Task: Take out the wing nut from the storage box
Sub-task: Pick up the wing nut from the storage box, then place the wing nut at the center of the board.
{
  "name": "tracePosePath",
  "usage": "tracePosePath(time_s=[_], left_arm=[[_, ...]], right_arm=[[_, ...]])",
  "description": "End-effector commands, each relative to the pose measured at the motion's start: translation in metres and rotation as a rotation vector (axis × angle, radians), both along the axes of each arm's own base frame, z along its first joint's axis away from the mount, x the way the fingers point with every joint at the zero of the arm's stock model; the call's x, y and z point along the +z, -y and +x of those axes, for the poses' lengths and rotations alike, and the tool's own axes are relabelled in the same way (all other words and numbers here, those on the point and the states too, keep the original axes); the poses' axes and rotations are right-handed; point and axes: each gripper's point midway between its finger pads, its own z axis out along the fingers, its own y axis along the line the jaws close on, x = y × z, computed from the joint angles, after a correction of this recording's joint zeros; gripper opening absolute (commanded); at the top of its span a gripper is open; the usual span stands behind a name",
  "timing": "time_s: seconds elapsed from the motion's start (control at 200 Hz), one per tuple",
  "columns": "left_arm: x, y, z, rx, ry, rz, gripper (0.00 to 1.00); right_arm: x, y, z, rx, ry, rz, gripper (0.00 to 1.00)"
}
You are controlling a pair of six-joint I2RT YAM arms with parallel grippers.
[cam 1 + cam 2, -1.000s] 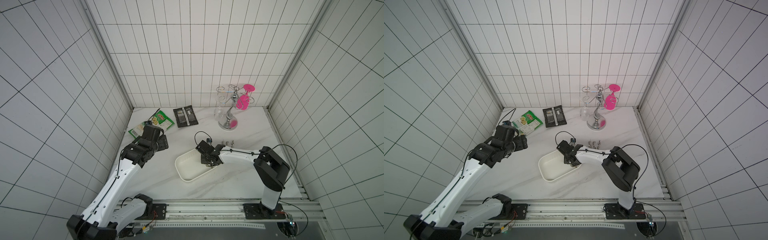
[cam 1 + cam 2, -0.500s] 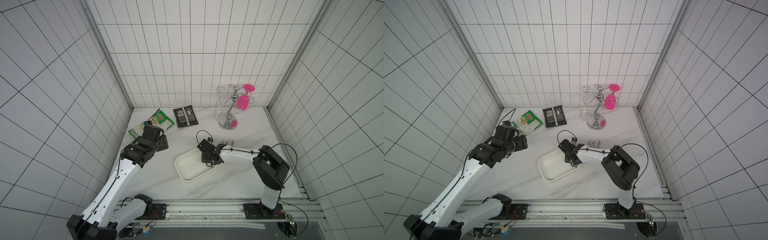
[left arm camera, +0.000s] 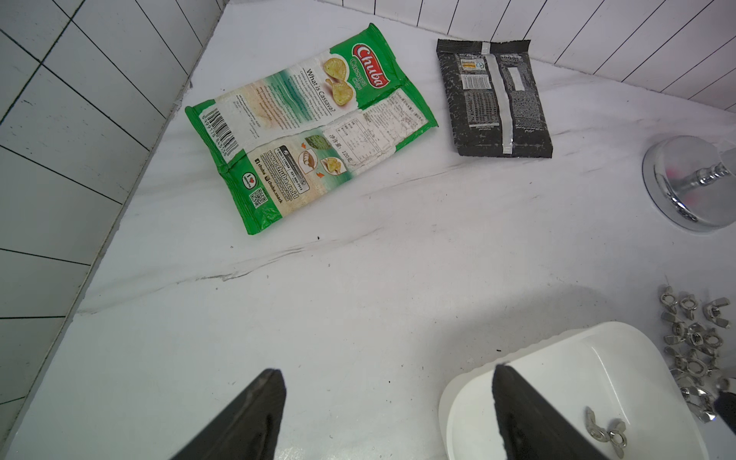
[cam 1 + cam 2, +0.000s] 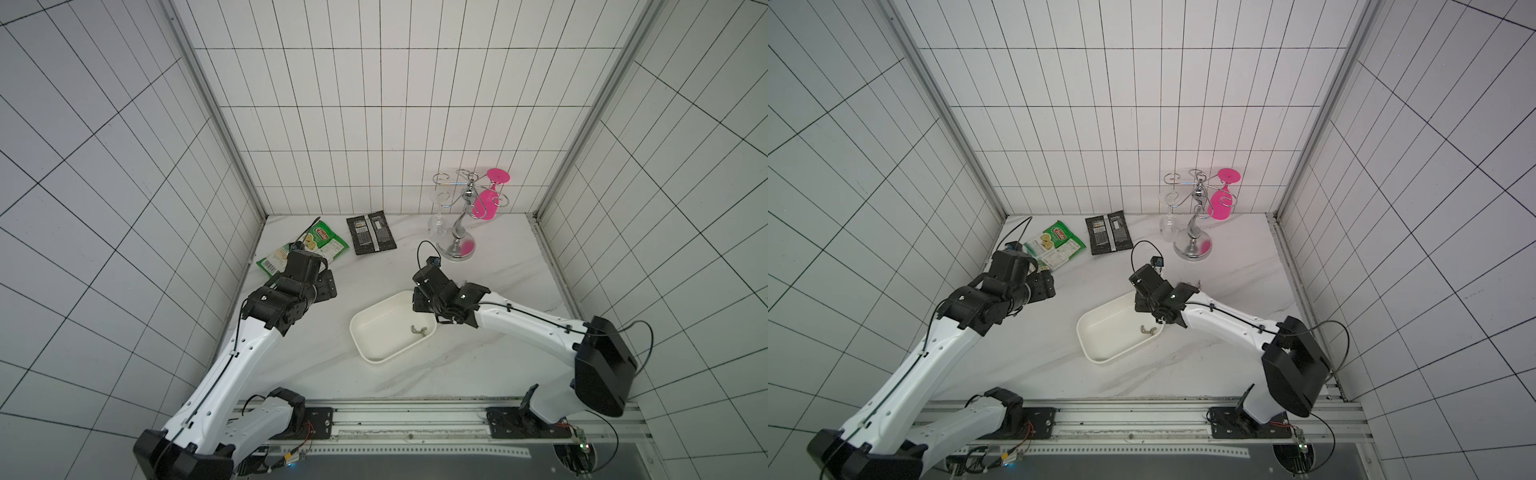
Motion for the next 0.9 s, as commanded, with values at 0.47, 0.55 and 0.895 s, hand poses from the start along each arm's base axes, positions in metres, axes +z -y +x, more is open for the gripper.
tracePosePath(time_s=[0.47,0.55,0.895], left_arm=[[0.007,0.004,0.008,-0.006,0.023,-0.016,0.85],[0.007,0.005,0.009,-0.008,0.020,-0.021,0.85],[0.009,0.005,0.008,-0.002,0.021,-0.020,0.85]], right_arm=[[-0.097,0.162,-0.009,-0.286,-0.200,-0.175,0.00],[-0.103,0.163,-0.008,-0.290,-0.207,-0.175,0.00],[-0.118,0.156,0.003,-0.258,-0.242,-0.186,0.00]])
